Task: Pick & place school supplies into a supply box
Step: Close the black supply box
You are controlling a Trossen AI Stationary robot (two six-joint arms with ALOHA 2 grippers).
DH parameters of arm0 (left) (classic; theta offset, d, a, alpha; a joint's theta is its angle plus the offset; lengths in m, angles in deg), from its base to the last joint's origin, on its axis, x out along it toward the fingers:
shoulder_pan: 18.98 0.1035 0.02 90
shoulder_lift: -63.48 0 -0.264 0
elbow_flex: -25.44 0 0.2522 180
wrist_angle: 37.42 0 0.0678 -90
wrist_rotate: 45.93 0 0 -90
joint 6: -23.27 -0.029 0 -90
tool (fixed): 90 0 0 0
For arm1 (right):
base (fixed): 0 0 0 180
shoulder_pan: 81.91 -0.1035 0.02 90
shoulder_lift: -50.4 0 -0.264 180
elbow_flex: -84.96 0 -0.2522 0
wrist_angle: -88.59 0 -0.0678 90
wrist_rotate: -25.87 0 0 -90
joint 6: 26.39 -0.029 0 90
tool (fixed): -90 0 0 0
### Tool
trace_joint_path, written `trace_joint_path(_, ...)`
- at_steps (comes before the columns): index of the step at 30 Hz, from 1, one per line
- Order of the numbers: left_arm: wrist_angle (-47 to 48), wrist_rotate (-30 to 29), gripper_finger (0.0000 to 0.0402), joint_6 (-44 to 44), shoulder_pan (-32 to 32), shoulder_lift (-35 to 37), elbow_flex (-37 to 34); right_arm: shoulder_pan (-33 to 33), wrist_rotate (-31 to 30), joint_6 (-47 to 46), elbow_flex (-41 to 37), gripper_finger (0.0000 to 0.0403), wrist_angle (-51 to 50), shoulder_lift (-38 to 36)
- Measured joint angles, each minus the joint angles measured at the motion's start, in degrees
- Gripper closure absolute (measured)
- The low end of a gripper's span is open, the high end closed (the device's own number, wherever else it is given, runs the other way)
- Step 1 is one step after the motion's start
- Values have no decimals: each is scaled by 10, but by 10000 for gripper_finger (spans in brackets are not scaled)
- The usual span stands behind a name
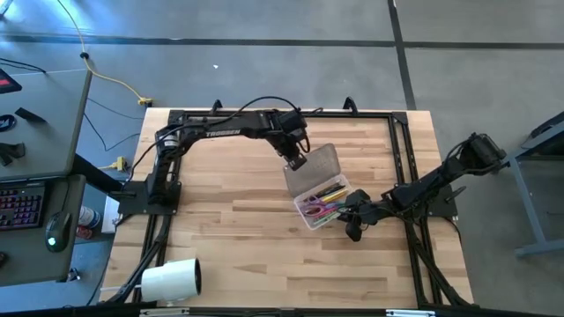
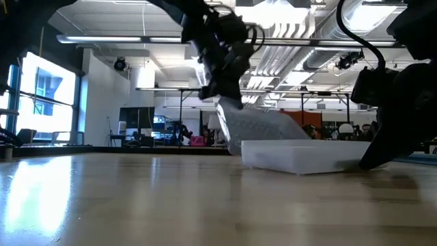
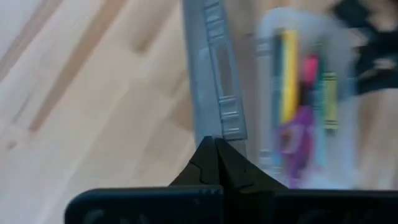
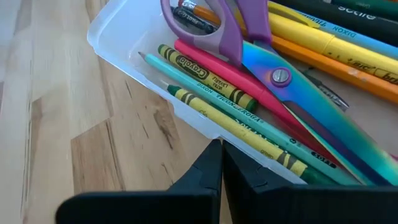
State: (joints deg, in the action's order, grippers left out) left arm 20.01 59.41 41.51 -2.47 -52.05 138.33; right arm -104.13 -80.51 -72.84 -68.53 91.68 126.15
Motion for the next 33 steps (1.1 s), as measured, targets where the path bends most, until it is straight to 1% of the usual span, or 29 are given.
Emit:
trace_joint_path(3,10,4,389,2,-26,2,35,0,-1,0,0,403,0,0)
trace_joint_path(6,15,21,369,2,-56,1,76,1,-10,0,0,403,2,0)
trace_joint_path(8,26,22,356,2,-82,-4,100,2,-19,0,0,403,1,0)
trace_joint_path(10,32,17,354,3,-108,-6,119,2,-22,0,0,403,2,0)
trace_joint_path(14,26,-15,375,1,-159,-1,146,2,-25,0,0,403,2,0)
trace_joint_path(17,29,-51,390,0,-192,-4,151,2,-25,0,0,403,1,0)
trace_joint_path(19,30,-83,389,-6,-209,-4,153,2,-24,0,0,403,1,0)
trace_joint_path(21,40,-125,376,-13,-222,-3,153,2,-19,2,0,403,1,0)
trace_joint_path(23,51,-173,359,-12,-230,-3,153,2,-7,3,0,403,1,0)
trace_joint_path(24,54,-194,352,-6,-234,-4,153,2,9,3,0,403,2,0)
trace_joint_path(25,53,-216,347,2,-235,-8,153,2,31,4,0,403,3,0)
trace_joint_path(27,55,-241,344,17,-238,-14,144,2,84,13,1,403,8,-3)
trace_joint_path(29,60,-251,349,29,-238,-25,133,-4,131,28,1,403,21,-8)
trace_joint_path(30,57,-252,354,33,-238,-30,128,-10,143,32,1,403,26,-14)
trace_joint_path(33,55,-269,375,62,-237,-43,117,-26,150,46,0,403,58,-35)
